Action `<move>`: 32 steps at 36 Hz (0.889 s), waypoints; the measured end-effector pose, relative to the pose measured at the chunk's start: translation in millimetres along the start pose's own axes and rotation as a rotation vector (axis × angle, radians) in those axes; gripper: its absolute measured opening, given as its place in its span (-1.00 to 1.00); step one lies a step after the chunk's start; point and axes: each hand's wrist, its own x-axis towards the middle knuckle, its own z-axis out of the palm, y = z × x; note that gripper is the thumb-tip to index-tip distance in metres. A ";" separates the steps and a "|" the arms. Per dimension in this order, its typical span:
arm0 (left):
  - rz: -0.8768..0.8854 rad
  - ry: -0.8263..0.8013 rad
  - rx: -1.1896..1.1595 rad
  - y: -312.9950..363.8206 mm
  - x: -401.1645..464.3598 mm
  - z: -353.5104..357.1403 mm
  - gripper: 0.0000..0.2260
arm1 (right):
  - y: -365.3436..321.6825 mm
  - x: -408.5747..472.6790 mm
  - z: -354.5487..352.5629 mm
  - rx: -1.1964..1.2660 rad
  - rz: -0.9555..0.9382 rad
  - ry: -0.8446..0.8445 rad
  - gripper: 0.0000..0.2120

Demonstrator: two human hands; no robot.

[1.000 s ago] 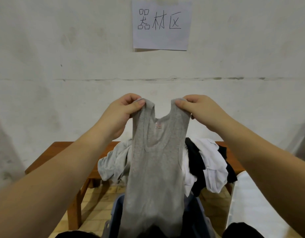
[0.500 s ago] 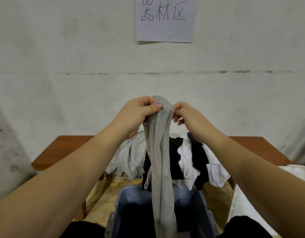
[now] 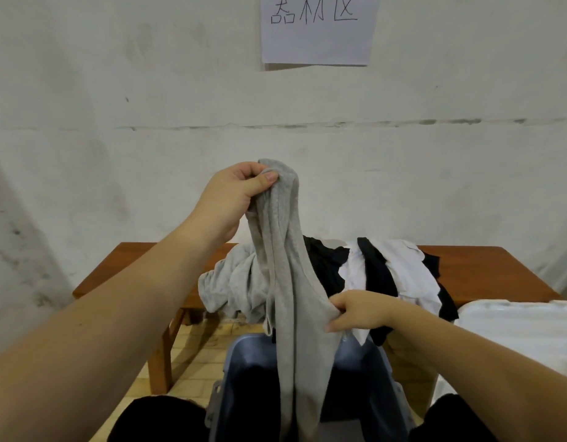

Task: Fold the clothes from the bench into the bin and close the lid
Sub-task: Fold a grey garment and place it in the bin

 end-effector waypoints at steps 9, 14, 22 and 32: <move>0.007 0.041 0.017 -2.1 3.9 -14.3 -0.86 | 0.0 -13.2 -15.6 0.113 0.058 -0.028 -0.87; -0.007 0.058 -0.022 -5.5 2.0 -22.1 -0.84 | 5.9 -20.9 -18.2 0.241 0.134 -0.118 -0.94; -0.027 0.068 -0.068 -2.7 -1.8 -23.9 -0.84 | 31.0 -14.1 -6.8 0.829 0.160 0.115 -0.66; -0.065 0.181 -0.120 4.3 -3.1 -7.6 -0.89 | -17.1 -28.1 -16.4 0.988 -0.151 0.466 -0.74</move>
